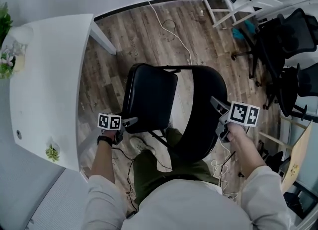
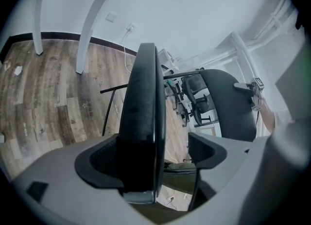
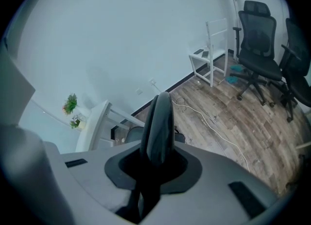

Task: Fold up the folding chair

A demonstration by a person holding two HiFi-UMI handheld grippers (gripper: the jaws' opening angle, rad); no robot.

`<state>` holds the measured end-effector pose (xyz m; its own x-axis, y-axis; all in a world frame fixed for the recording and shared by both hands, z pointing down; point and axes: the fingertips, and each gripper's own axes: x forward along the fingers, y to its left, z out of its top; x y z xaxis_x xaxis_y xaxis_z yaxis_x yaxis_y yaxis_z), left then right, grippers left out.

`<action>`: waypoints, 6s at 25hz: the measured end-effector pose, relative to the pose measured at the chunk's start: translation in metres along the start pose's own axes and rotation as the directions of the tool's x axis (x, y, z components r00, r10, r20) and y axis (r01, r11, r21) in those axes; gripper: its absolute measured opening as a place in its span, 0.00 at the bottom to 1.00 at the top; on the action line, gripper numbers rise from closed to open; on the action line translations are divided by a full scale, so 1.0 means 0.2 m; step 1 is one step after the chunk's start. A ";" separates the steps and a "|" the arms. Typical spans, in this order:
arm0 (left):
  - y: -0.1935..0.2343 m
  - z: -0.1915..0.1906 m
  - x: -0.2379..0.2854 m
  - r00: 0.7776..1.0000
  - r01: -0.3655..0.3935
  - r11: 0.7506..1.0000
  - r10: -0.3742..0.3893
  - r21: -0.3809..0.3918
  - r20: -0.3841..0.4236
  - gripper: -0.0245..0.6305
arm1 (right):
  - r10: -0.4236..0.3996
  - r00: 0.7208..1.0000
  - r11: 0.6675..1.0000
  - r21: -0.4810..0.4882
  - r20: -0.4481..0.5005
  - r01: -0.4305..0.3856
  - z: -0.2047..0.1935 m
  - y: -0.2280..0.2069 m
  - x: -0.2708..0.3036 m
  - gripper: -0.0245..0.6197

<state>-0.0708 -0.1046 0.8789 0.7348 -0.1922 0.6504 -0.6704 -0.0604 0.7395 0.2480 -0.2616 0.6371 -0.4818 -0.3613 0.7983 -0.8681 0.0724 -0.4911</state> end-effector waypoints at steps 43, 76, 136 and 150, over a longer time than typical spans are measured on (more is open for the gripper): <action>-1.29 -0.36 0.39 0.868 0.330 0.700 0.038 0.634 -0.494 0.72 | -0.177 0.984 0.984 -0.014 -0.035 0.177 0.09 0.23 -0.29 0.18; -2.30 -0.12 -0.17 0.981 0.120 0.754 -0.190 0.646 0.040 0.73 | -0.215 0.968 0.974 -0.094 -0.127 0.204 0.10 0.17 -0.33 0.19; -0.78 0.33 -1.60 0.758 -0.648 0.488 0.485 0.584 0.435 0.36 | -0.068 0.996 0.990 -0.126 -0.064 0.060 -0.04 2.25 0.78 0.29; -0.47 0.37 -1.92 0.596 -0.802 0.444 0.649 0.401 0.473 0.30 | 0.424 0.906 0.891 -0.173 -0.008 -0.419 -0.06 2.68 0.90 0.56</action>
<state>-0.2977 -0.0978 0.5455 -0.0458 -0.6173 0.7854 -0.9278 -0.2650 -0.2624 -0.3059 -0.2770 0.5214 -0.8054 -0.2892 0.5175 -0.5927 0.3766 -0.7120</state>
